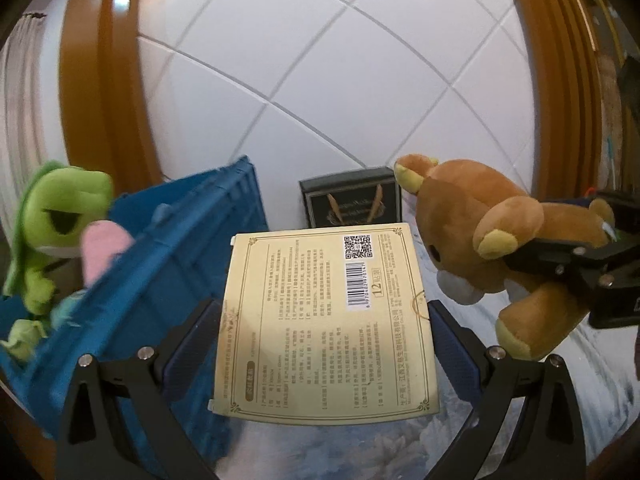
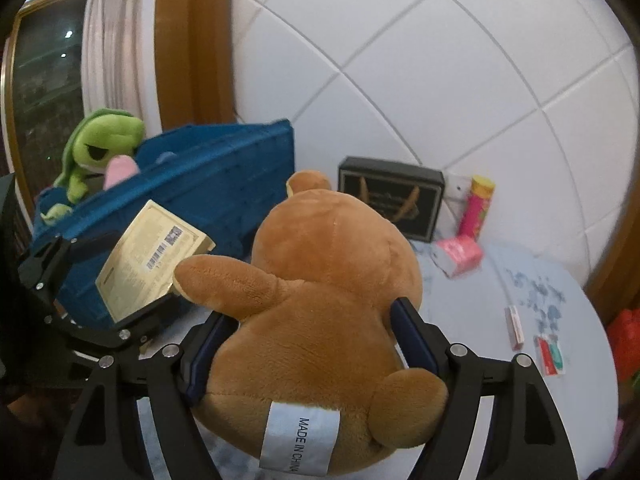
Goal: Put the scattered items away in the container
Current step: 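Lift the teddy and booklet and carry both toward the blue crate, then lower the teddy into the crate and open the right gripper while the left holds the booklet above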
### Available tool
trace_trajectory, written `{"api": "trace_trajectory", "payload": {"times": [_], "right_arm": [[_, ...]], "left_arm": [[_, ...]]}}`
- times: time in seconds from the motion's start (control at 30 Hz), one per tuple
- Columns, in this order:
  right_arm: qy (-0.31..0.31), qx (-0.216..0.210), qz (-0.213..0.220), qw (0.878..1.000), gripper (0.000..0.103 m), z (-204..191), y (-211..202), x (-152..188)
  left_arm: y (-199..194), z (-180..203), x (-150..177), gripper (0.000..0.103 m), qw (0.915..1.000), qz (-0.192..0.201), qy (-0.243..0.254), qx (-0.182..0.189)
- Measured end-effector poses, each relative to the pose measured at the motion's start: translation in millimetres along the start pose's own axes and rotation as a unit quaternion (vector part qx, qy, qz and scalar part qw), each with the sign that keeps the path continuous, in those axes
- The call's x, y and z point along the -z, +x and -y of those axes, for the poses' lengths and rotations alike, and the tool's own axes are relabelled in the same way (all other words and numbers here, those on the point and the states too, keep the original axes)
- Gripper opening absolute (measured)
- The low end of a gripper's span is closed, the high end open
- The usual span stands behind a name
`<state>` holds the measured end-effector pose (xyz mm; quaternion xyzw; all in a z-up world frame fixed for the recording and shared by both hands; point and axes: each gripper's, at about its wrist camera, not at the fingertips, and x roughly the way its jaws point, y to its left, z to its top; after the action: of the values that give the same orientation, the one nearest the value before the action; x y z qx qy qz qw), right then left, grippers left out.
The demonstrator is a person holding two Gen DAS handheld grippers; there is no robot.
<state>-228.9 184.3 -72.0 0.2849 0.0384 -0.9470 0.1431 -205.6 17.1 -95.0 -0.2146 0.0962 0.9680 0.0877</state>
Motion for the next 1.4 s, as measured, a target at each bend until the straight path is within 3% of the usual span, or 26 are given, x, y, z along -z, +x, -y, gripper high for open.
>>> {"api": "trace_trajectory", "payload": {"times": [0.4, 0.7, 0.83, 0.87, 0.93, 1.1, 1.27, 1.37, 1.4], "right_arm": [[0.001, -0.007, 0.05, 0.999, 0.078, -71.3, -45.4, -19.0], [-0.044, -0.066, 0.09, 0.993, 0.078, -119.4, -60.6, -60.9], [-0.068, -0.083, 0.117, 0.987, 0.078, -149.1, -63.1, -87.7], [-0.069, -0.085, 0.125, 0.986, 0.071, -156.9, -63.9, -95.9], [-0.074, -0.089, 0.14, 0.983, 0.071, -172.1, -65.6, -111.2], [-0.102, -0.059, 0.162, 0.98, 0.07, -231.2, -32.5, -148.6], [-0.031, -0.088, 0.125, 0.988, 0.072, -225.3, -10.3, -130.6], [-0.041, -0.069, 0.108, 0.991, 0.088, -216.4, -8.7, -106.4], [-0.04, -0.065, 0.106, 0.991, 0.089, -212.4, -8.2, -99.7]], "left_arm": [[-66.9, -54.4, -11.4, 0.101, 0.9994, 0.031, 0.004, -0.011], [-107.2, -103.7, -35.0, 0.102, 0.9945, 0.059, -0.004, -0.086], [-109.2, -132.8, -44.1, 0.102, 0.9915, 0.055, -0.004, -0.118], [-109.2, -142.0, -45.6, 0.102, 0.9906, 0.055, -0.005, -0.125], [-109.4, -162.4, -48.7, 0.102, 0.9888, 0.056, -0.01, -0.138], [-87.0, -223.3, -42.9, 0.102, 0.9875, 0.04, -0.049, -0.144], [-79.0, -252.6, -21.9, 0.102, 0.9896, 0.036, -0.05, -0.13], [-71.8, -263.0, -22.1, 0.102, 0.99, 0.047, -0.05, -0.123], [-69.6, -261.9, -22.1, 0.102, 0.9898, 0.048, -0.052, -0.123]]}}
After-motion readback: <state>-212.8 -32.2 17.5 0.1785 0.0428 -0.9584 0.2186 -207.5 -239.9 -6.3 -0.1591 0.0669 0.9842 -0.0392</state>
